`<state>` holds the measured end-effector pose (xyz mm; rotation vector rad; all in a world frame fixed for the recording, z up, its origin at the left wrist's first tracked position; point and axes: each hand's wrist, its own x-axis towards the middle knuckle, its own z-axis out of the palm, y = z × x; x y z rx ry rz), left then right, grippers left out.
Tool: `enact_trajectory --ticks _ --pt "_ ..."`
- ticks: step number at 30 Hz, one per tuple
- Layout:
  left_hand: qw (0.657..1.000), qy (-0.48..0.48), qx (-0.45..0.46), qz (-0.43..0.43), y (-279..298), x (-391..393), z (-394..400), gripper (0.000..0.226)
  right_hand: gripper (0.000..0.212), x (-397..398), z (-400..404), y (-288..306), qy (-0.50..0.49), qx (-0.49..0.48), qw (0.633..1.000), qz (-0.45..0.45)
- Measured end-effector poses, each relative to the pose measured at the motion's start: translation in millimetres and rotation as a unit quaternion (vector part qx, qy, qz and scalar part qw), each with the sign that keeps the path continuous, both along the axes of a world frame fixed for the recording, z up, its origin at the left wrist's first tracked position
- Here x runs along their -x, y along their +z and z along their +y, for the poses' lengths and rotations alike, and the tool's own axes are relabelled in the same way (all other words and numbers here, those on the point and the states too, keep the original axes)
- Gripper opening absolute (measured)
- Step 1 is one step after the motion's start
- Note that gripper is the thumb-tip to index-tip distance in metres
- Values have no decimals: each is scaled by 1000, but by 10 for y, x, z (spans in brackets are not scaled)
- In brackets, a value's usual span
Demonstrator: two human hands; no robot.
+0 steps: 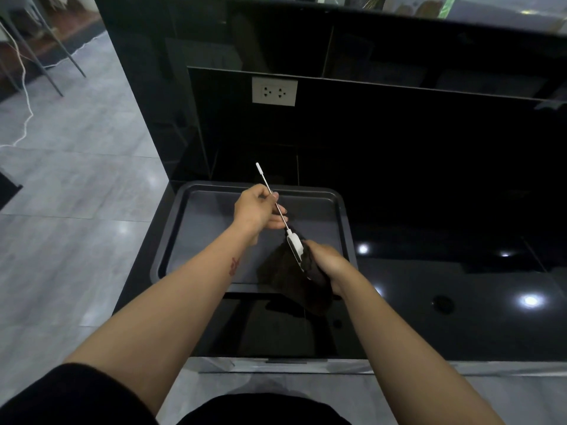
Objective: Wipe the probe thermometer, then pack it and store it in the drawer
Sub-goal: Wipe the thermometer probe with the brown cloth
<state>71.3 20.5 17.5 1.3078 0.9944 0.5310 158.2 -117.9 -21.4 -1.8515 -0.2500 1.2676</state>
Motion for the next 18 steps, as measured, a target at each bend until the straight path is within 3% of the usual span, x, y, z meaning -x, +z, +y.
enact_trajectory --ticks 7,13,18 --pt "1000 -2 9 -20 62 -2 52 21 39 28 100 -7 -16 -30 997 -76" --pt "999 11 36 -33 56 66 112 19 39 17 8 3 -22 -20 997 -72" --pt "999 -7 30 -34 116 8 16 13 54 78 190 26 -38 -32 986 -157"
